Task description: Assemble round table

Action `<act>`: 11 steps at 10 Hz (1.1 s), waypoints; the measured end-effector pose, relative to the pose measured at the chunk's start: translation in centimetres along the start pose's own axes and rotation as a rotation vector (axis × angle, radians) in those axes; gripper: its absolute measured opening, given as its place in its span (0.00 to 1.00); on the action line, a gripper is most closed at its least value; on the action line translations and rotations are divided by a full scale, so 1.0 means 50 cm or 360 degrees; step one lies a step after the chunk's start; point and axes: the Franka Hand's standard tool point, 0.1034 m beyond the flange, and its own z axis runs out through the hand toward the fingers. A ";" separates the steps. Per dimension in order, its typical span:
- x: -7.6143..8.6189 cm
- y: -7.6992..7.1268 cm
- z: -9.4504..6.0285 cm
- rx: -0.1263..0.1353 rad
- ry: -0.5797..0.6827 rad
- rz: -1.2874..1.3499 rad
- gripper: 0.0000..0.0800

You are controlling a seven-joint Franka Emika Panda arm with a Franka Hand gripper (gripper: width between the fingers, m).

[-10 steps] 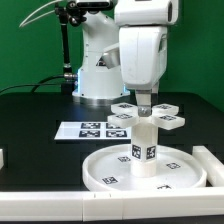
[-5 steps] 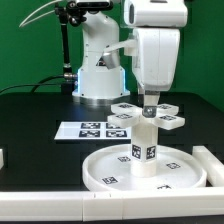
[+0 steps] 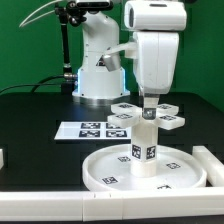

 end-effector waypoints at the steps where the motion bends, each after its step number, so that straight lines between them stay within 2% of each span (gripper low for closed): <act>1: -0.001 -0.002 0.004 0.0006 -0.0001 0.0002 0.81; 5: -0.002 -0.007 0.016 0.0023 -0.0003 0.0003 0.81; 7: -0.007 -0.006 0.017 0.0024 -0.0004 0.0010 0.78; 8: -0.007 -0.006 0.017 0.0024 -0.0004 0.0011 0.55; 11: -0.007 -0.006 0.017 0.0024 -0.0004 0.0065 0.55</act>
Offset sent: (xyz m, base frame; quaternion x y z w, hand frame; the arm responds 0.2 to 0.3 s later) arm 0.0009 0.0032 -0.0053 -0.0006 0.0060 0.0055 1.0000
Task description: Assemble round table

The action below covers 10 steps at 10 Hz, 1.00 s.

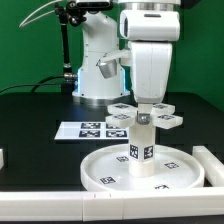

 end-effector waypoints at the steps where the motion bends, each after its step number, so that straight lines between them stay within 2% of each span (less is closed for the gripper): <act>1: 0.000 0.000 0.000 0.0000 0.0000 0.0010 0.55; 10: -0.002 0.000 0.000 0.0007 0.0012 0.0934 0.56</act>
Offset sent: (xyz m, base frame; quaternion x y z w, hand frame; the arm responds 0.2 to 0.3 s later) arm -0.0048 -0.0032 -0.0008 0.0171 0.0155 0.2493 0.9682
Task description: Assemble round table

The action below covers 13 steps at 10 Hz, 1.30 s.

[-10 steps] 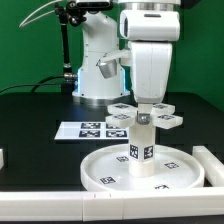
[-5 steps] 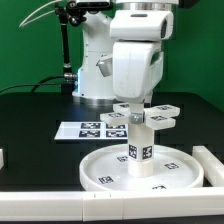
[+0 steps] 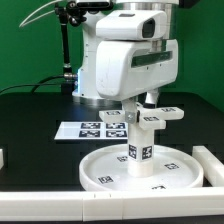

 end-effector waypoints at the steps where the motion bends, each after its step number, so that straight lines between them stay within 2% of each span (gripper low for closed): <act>1: 0.001 0.000 0.000 0.0001 0.0001 0.0088 0.56; 3: 0.001 -0.001 0.000 0.0008 0.0007 0.0288 0.56; 7: -0.003 0.003 0.000 0.0069 0.0047 0.0836 0.56; 13: 0.003 -0.003 0.000 0.0094 0.0041 0.1452 0.56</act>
Offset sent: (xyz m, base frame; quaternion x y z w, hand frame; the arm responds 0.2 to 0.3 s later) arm -0.0041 -0.0088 -0.0049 0.0202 0.0065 0.2435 0.9697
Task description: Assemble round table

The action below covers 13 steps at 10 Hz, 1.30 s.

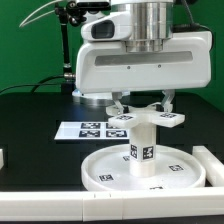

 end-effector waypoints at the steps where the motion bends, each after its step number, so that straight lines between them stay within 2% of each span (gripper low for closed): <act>1: 0.000 -0.001 0.000 0.0003 0.0000 0.0077 0.56; 4: 0.000 -0.002 -0.001 0.0024 -0.0002 0.0548 0.56; 10: -0.001 -0.004 0.000 0.0041 -0.0011 0.1149 0.56; 13: -0.001 -0.005 0.001 0.0041 -0.0014 0.1237 0.56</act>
Offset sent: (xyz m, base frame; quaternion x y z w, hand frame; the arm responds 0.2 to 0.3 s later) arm -0.0078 -0.0003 -0.0015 0.0047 0.0056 0.2588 0.9659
